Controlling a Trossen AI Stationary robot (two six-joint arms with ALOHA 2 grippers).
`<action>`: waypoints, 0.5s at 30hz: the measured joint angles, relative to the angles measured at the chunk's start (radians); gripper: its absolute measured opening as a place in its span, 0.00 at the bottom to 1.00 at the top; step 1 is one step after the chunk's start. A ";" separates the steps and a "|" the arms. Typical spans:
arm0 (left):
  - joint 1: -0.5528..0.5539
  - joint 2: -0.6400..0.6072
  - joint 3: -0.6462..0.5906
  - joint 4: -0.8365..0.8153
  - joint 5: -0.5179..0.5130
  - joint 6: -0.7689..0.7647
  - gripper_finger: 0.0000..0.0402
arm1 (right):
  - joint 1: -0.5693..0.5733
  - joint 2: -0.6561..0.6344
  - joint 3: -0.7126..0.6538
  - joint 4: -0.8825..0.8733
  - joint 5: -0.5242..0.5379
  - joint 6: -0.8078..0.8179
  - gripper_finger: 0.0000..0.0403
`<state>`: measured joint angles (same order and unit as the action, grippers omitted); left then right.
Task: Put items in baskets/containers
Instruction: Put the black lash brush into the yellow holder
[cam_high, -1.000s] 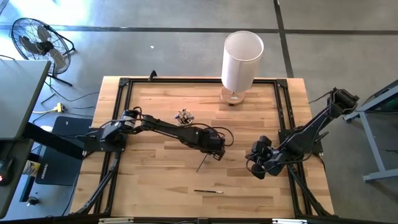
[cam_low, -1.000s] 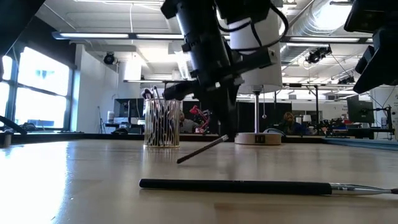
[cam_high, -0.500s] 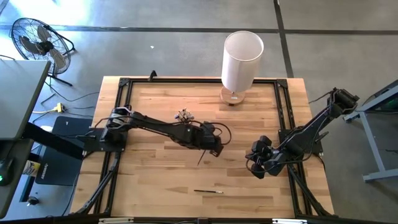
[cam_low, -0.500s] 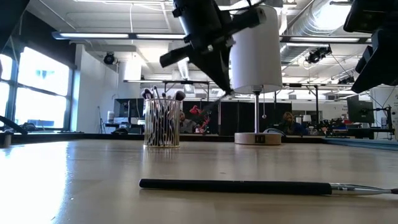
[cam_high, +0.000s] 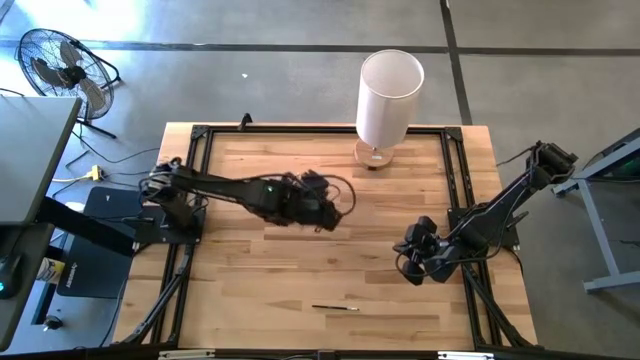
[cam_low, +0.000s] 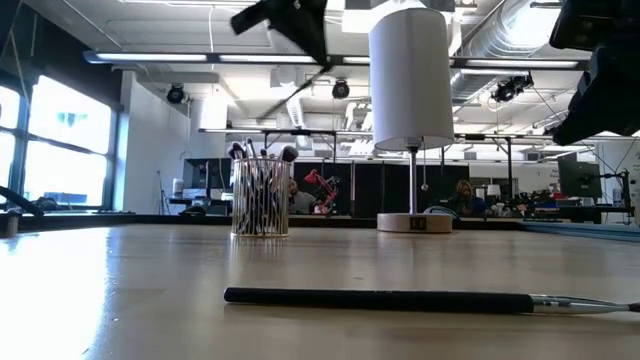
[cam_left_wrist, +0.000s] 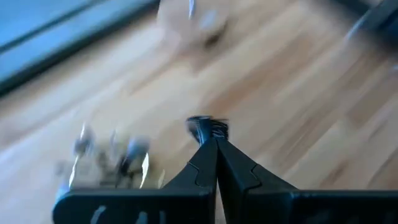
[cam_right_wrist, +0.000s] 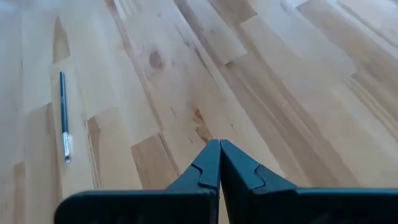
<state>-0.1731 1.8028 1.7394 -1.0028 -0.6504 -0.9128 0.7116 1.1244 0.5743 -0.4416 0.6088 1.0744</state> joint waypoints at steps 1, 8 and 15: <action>0.010 -0.012 0.005 0.017 -0.014 0.012 0.00 | -0.003 0.000 0.000 0.001 0.006 0.000 0.00; 0.073 -0.088 -0.004 -0.072 -0.073 0.102 0.00 | -0.054 0.000 0.000 0.016 0.012 -0.006 0.00; 0.162 -0.095 -0.003 -0.052 -0.063 0.230 0.00 | -0.117 0.000 0.000 0.058 0.010 -0.028 0.00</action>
<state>-0.0113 1.7073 1.7363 -1.0547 -0.7131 -0.6826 0.5948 1.1244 0.5743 -0.3837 0.6193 1.0465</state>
